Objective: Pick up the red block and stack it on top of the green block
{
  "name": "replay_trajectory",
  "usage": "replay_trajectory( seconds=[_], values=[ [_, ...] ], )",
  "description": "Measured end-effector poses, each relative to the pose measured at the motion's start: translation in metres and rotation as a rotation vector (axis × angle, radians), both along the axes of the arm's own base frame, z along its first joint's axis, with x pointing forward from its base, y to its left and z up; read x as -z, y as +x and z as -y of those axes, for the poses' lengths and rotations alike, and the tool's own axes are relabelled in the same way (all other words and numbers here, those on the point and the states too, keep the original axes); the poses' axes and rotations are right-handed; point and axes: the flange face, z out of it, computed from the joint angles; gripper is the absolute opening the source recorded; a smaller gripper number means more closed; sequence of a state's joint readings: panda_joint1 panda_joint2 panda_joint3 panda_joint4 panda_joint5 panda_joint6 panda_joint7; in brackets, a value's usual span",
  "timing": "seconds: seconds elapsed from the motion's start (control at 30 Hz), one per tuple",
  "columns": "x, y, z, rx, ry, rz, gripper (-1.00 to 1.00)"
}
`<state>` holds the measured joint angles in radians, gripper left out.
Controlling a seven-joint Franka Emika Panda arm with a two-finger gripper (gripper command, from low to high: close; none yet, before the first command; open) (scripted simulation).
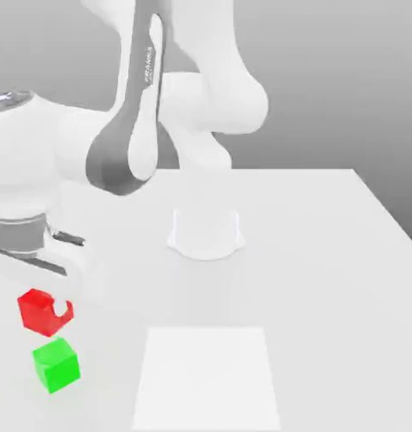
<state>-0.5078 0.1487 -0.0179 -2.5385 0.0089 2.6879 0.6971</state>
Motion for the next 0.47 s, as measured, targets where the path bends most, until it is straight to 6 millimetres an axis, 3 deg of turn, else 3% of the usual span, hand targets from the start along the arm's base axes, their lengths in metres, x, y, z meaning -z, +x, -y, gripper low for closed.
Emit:
replay_trajectory(
  seconds=[0.07,0.1,0.3,0.47],
  values=[
    [0.024,-0.001,0.000,-0.002,0.000,-0.001,-1.00],
    [0.032,-0.001,0.000,-0.002,-0.001,-0.001,1.00],
    [0.036,-0.002,0.000,-0.002,-0.001,-0.001,1.00],
    [-0.011,0.000,0.000,-0.003,-0.001,0.000,1.00]
  ],
)
